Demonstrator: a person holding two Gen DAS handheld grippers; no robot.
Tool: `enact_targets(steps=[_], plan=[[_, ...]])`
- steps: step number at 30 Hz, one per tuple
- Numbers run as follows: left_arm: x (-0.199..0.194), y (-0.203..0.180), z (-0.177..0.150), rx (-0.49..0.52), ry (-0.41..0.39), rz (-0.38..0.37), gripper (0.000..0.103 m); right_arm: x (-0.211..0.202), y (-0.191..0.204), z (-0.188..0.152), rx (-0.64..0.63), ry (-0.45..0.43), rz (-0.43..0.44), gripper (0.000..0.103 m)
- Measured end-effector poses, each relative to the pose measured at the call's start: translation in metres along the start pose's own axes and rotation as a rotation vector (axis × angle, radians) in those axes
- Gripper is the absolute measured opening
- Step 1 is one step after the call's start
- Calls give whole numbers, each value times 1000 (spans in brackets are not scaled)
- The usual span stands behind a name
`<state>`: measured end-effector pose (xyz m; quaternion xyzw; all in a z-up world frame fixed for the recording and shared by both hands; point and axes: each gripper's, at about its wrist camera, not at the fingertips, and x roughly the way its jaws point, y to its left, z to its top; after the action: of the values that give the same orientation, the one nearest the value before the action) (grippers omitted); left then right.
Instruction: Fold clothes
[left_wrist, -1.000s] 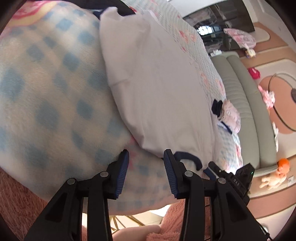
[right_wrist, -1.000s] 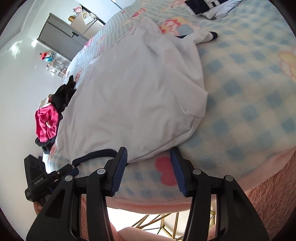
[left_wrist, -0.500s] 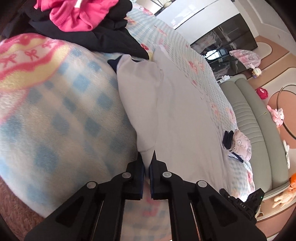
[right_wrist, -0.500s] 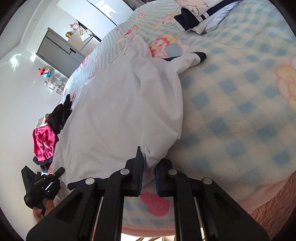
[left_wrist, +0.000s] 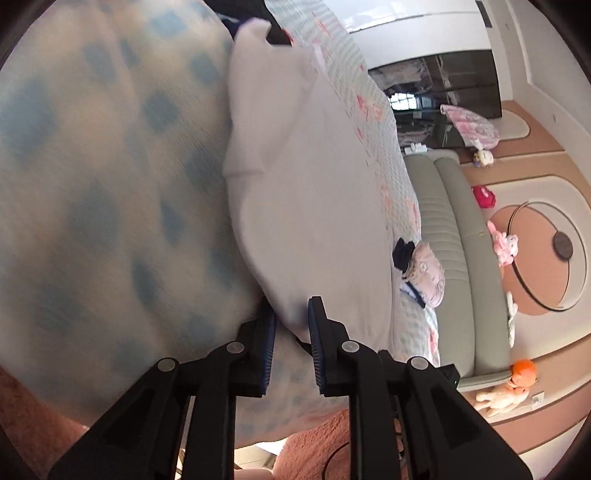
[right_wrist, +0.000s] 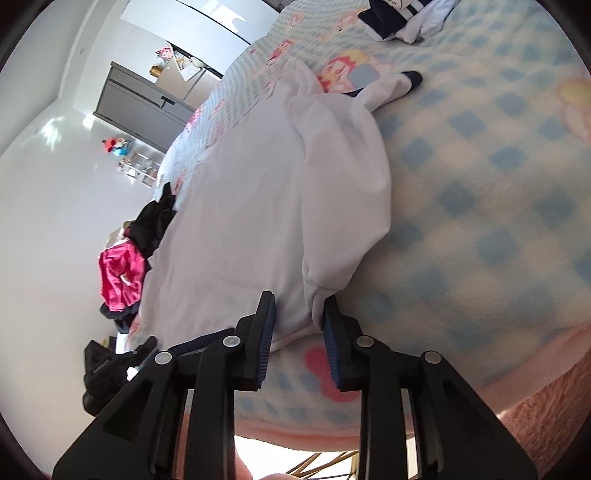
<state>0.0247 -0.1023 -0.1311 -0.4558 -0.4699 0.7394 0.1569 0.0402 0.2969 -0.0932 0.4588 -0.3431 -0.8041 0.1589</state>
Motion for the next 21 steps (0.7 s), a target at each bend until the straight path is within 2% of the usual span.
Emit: enact_targets(steps=[1,3,4,8,12,15,16,17,18,19,20,21], plan=[[8,-4,-1,5,15,-3,23,5,1,-1,8,15,12,27],[19,-13,-2,18,27,-23,38,14,5,-3,2,35,8,30],[22,-17,-2,33,24,-13,43,16,8,-5,-6,35,-5,34],[35,-30,-5,91,14,49,38,22,14,-9,-3,25,-36,52],[33,-31,-2,109,13,51,38,23,20,-10,-16,8,-69,55],[33,-30,-1,114,11,47,36,32,23,-9,-36,7,-84,62],[33,-31,-1,125,7,54,28,37,22,-8,-37,11,-86,63],[32,-33,-2,142,8,61,23,39,22,-8,-37,14,-86,63],[32,-34,-2,160,9,69,23,39,24,-8,-36,16,-84,64],[32,-37,-3,176,9,80,23,40,25,-7,-35,18,-82,60],[32,-37,-3,186,11,88,23,39,27,-8,-46,18,-80,48],[34,-36,-1,184,18,89,23,39,28,-10,-58,15,-83,45]])
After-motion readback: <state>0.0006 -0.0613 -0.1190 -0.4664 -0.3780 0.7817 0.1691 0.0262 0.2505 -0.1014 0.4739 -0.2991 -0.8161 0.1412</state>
